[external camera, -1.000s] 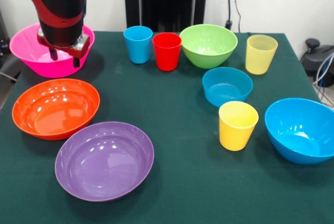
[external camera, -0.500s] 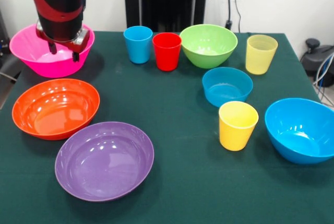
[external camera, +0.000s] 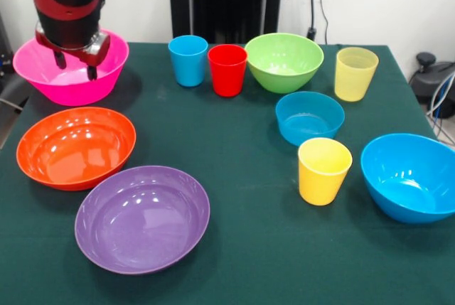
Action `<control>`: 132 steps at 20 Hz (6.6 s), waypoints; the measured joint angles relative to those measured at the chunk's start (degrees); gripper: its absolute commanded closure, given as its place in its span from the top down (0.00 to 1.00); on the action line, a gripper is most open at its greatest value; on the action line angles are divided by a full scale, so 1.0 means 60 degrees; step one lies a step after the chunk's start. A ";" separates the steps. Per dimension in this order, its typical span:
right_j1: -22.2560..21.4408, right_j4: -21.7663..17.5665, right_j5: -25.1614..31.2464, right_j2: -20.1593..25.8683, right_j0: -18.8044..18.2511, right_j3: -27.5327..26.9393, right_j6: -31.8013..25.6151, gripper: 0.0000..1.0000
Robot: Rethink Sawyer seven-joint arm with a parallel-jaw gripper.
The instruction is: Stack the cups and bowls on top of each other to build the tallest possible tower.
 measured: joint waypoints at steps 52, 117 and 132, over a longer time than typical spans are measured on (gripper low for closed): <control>-0.0082 0.0024 -0.1106 0.2112 -0.1795 0.0837 0.0000 1.00; 0.0201 -0.0392 0.0604 0.3177 -0.0803 0.0311 0.0000 1.00; -0.0777 0.0141 -0.0236 0.3269 -0.1473 0.0848 0.0000 1.00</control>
